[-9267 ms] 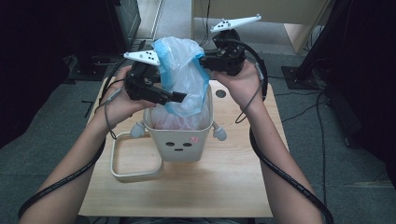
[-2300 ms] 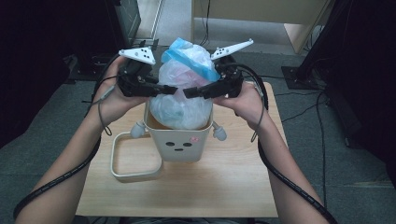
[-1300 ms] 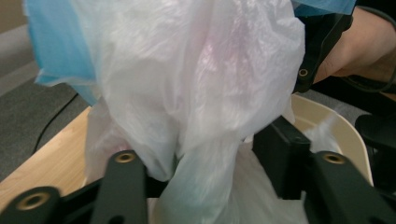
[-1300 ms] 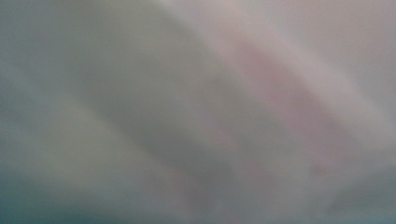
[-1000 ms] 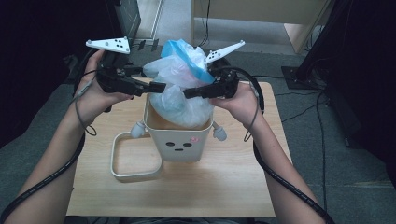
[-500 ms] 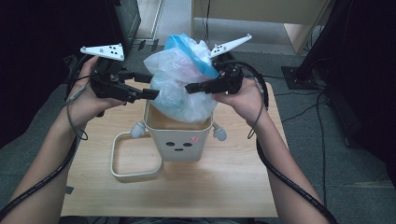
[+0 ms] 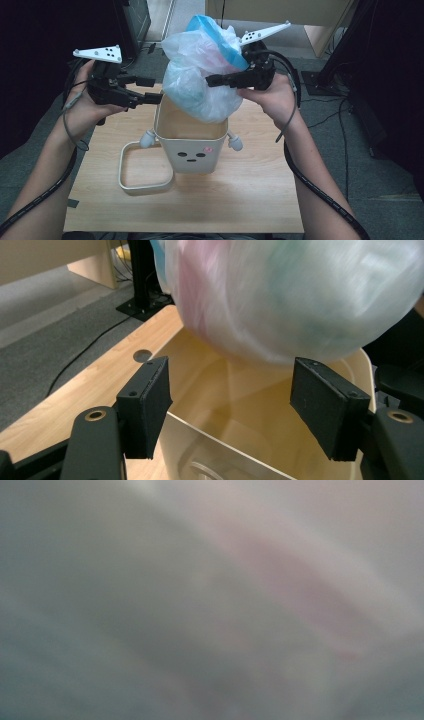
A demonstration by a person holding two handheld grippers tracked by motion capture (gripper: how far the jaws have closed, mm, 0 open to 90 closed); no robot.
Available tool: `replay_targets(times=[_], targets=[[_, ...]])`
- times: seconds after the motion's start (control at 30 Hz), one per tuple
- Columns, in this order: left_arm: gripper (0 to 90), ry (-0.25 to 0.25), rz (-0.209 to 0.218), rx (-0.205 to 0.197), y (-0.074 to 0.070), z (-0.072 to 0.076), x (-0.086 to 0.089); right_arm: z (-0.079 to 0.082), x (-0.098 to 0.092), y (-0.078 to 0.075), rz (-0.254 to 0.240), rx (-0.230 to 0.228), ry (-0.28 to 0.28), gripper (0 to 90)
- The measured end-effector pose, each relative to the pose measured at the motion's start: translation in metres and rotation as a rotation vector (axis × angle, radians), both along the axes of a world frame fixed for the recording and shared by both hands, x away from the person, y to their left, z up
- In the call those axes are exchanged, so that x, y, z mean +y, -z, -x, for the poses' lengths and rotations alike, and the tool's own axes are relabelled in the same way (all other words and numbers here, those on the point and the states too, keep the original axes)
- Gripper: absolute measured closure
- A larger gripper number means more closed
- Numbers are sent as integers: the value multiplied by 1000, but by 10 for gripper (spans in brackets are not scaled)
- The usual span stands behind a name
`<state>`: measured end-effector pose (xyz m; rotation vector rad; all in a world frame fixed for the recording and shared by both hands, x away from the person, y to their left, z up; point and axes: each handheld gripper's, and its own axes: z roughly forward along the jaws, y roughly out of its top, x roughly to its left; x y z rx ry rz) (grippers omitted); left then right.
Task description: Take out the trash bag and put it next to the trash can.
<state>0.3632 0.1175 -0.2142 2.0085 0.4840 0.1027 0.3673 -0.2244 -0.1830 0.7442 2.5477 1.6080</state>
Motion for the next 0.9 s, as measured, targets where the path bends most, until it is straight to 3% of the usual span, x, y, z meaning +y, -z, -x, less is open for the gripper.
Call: replay_targets(times=[0.13,0.23,0.73,0.9], targets=[[319,4,-31,-5,5,-1,-5,2,-9,-7,-3,-2,11,786],[319,0,-28,-7,5,-2,-6,6,-17,-14,-8,-21,19,787],[319,-31,-34,-30,3,-3,1,18,-63,-29,-2,-23,89,782],[319,-41,-31,-30,6,-3,3,21,-76,-28,37,-27,120,782]])
